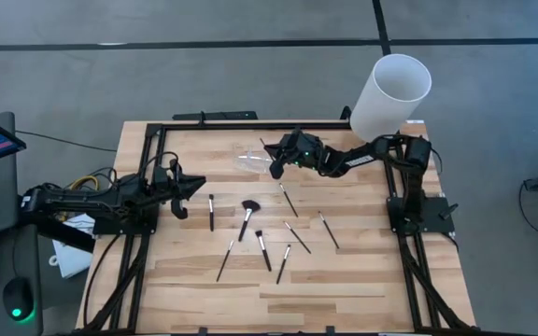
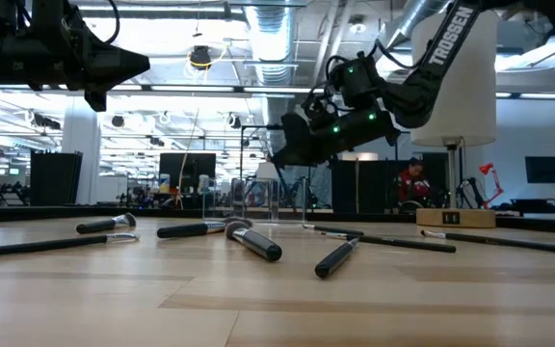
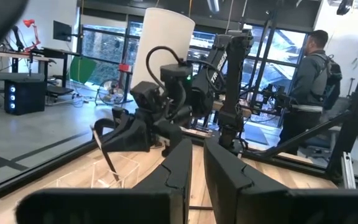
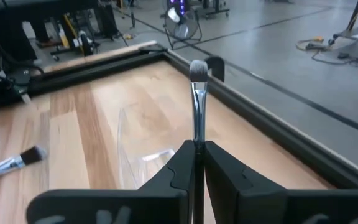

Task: Pick & Place Makeup Supplies
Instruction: Put the makeup brush into the transparent organizer

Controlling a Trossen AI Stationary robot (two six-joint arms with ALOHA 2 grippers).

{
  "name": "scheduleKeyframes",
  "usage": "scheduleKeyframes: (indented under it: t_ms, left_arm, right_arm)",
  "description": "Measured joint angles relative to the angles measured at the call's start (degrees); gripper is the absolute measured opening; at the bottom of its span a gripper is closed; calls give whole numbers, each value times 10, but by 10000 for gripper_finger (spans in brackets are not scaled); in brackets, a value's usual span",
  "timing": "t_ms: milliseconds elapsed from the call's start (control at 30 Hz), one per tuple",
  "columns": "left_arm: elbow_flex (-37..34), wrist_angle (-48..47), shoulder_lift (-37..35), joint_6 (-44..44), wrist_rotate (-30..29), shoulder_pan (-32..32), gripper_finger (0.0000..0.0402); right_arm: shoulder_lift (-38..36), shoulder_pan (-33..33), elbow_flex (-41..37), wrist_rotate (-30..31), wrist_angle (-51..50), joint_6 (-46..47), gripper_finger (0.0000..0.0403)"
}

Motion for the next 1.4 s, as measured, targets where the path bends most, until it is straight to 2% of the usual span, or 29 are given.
scheduleKeyframes:
  t_ms: [300, 600, 733, 900, 1033, 1200, 1300, 1400]
  left_arm:
    - [0, -1, 0, 0, 0, 0, 40]
    - [0, -4, 0, -2, 0, 0, 40]
    - [0, -5, 0, -2, 0, 0, 40]
    - [0, -6, 7, -20, 0, 0, 40]
    - [0, -6, 38, -35, 26, 0, 40]
    - [26, -6, 111, -86, 27, 0, 40]
    - [61, -6, 172, -108, -8, 0, 40]
    - [110, -51, 237, -104, -57, -1, 48]
  right_arm:
    - [1, -8, 0, 0, -23, 10, 31]
    - [0, -19, 0, 0, -31, 31, 58]
    - [-28, -16, 0, 1, -43, 18, 62]
    - [-104, -1, 0, 3, -108, -9, 62]
    - [-173, 18, 0, 6, -204, -21, 62]
    - [-223, 67, 0, 86, -326, -40, 62]
    - [-236, 96, 0, 136, -369, -40, 62]
    - [-237, 115, 0, 155, -373, -52, 62]
